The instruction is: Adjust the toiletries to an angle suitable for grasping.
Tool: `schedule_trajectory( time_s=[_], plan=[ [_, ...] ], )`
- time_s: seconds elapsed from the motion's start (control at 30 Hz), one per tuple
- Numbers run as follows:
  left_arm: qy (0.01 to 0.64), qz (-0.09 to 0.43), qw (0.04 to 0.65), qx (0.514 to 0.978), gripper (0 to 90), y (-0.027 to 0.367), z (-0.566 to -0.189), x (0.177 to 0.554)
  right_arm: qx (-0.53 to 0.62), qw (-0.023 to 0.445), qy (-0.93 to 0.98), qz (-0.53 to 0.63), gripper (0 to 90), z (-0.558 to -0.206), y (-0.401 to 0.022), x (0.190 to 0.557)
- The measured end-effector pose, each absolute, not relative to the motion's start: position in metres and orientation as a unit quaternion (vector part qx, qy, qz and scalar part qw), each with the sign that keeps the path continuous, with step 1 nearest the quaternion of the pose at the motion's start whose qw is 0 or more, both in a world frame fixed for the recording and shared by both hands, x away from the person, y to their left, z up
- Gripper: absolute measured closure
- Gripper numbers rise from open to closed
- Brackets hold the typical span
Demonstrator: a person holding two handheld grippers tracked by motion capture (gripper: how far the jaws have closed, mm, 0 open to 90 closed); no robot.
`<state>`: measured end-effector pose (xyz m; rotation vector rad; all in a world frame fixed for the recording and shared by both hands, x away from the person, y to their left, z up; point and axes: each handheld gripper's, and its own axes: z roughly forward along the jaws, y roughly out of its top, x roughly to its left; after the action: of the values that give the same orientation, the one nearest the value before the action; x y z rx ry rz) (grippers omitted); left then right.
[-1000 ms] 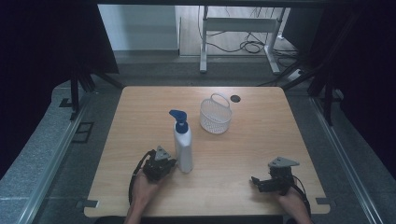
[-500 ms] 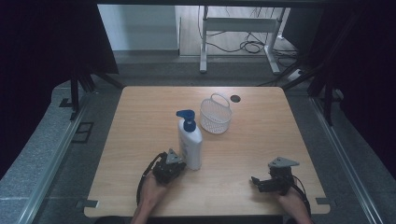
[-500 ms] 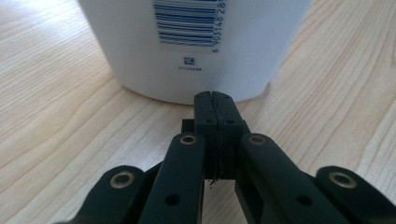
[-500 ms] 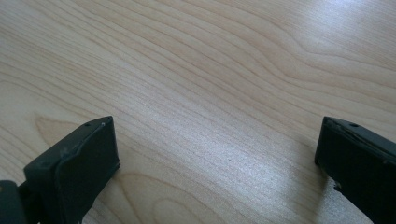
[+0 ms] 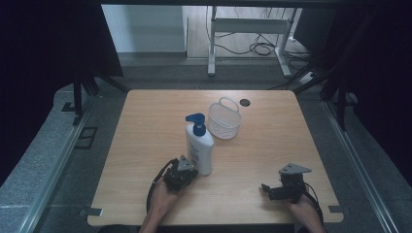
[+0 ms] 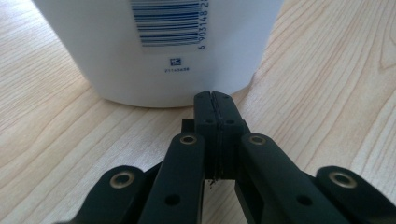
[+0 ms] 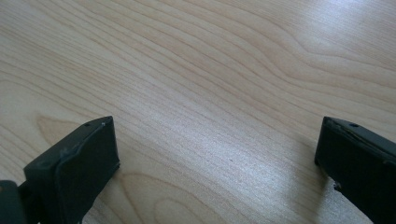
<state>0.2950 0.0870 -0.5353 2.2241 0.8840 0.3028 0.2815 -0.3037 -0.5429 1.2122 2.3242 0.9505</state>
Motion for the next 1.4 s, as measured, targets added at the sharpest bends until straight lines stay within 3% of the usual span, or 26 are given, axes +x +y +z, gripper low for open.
schedule_trajectory(
  time_s=[0.3,0.73,1.4],
  plan=[
    [0.340,0.117,0.361,0.861,87.0,0.089,-0.529,0.292,0.428,0.175,0.821,0.336,0.0,-0.543,-0.304,0.281],
    [0.355,0.115,0.346,0.861,48.6,0.101,-0.526,0.279,0.422,0.169,0.825,0.336,0.7,-0.541,-0.305,0.281],
    [0.387,0.134,0.346,0.844,15.7,0.119,-0.542,0.257,0.377,0.157,0.829,0.382,0.0,-0.521,-0.290,0.275]
  ],
)
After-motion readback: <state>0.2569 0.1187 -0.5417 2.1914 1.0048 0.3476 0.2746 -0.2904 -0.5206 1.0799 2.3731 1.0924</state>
